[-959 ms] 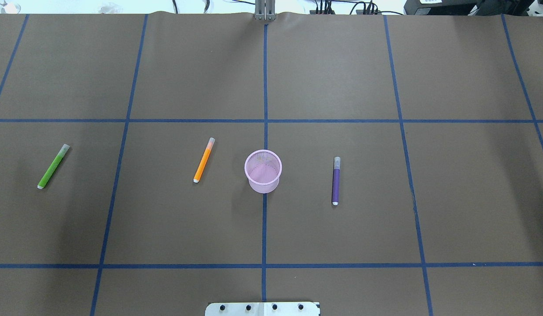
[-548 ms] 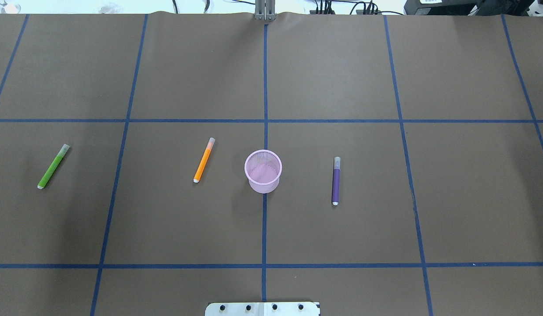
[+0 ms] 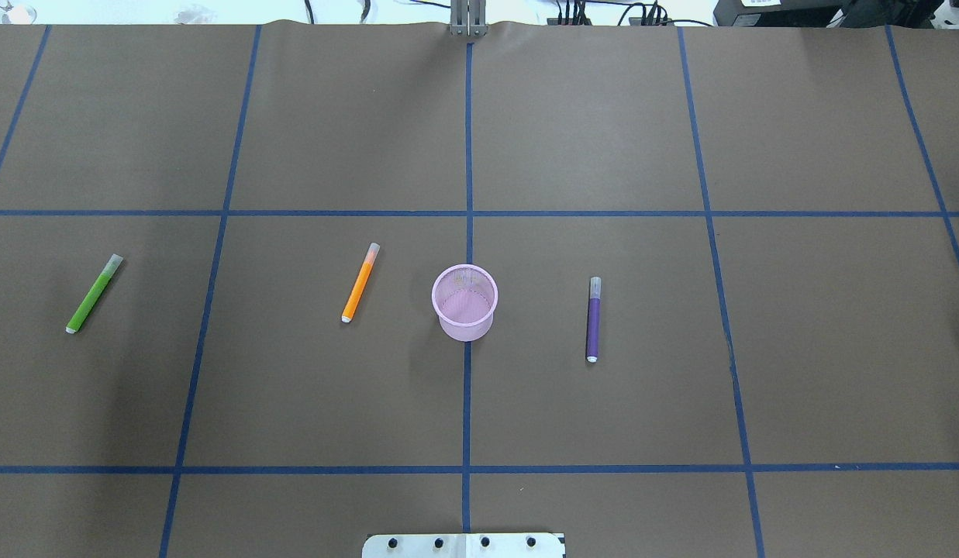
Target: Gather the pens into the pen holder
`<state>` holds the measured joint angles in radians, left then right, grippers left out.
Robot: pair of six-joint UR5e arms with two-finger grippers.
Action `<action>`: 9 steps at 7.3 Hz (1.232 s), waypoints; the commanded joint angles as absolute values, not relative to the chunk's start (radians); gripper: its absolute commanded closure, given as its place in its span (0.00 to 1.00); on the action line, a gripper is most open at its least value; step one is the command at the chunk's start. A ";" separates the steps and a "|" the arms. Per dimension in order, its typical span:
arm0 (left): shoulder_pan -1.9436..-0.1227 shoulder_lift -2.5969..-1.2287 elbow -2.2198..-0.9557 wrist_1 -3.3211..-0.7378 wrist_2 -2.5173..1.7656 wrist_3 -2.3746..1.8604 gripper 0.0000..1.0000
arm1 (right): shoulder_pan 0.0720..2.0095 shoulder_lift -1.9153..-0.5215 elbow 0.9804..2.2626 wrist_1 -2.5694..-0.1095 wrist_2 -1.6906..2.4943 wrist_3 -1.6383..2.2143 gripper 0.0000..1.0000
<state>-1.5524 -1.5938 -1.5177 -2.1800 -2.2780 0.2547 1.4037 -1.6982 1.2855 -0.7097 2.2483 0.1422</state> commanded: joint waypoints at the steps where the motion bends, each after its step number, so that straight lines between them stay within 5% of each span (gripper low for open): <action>1: -1.552 -1.594 -1.517 -2.204 -2.278 0.255 0.00 | 1.373 -1.716 1.267 -0.690 2.243 0.152 0.16; 4: -1.552 -1.595 -1.516 -2.206 -2.276 0.255 0.00 | 1.373 -1.730 1.224 -0.690 2.240 0.161 0.42; 9: -1.552 -1.594 -1.514 -2.206 -2.278 0.255 0.00 | 1.345 -1.723 1.210 -0.699 2.235 0.164 0.46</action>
<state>-1.5524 -1.5938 -1.5151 -2.2058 -2.2768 0.2547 1.3592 -1.7269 1.2114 -0.6981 2.2367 0.1653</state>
